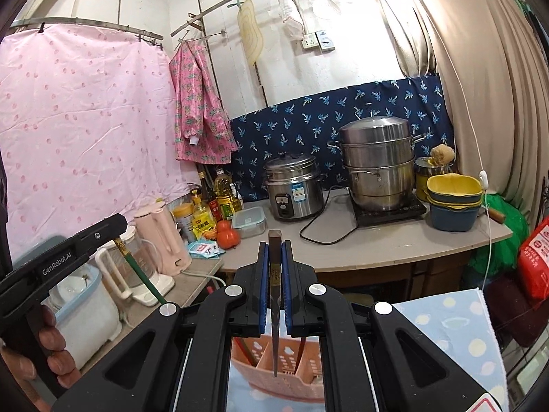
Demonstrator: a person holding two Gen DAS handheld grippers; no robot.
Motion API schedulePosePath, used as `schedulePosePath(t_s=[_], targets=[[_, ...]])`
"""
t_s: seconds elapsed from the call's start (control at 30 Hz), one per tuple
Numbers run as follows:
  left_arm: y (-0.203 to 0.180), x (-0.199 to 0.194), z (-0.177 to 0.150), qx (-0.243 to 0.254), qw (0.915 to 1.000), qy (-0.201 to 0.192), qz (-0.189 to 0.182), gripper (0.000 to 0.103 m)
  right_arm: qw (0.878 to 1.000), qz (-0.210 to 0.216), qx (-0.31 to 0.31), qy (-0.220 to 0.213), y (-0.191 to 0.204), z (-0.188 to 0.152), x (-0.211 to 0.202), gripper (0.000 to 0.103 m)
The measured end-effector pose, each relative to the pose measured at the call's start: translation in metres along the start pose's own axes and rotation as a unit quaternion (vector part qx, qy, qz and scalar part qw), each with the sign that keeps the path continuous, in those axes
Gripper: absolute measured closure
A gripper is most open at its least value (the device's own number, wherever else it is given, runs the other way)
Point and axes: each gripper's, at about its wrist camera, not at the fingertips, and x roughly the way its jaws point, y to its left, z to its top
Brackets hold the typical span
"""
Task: Organize utensils
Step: 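Lift the green chopstick with the left tool while the right tool lifts the brown one, then lower the green chopstick into the basket, open the left tool while the right releases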
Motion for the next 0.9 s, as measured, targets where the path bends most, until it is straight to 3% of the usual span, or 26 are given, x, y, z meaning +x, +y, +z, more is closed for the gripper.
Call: schedulePosePath(t_s=[0.33,0.67,0.9], targets=[[0.006,0.056,-0.025,0.001,0.9996,0.030,0.002,0.096,0.999,0.015,0.031,0.027,-0.013,-0.013,0.051,0.096],[0.014,0.070,-0.029,-0.003,0.9994,0.035,0.003,0.096,0.999,0.023,0.019,-0.013,0.000,0.017,0.043,0.096],[0.014,0.079,-0.043,-0.008,0.9986,0.052,0.001,0.096,0.999,0.011,0.016,0.028,-0.006,-0.018,0.065,0.096]])
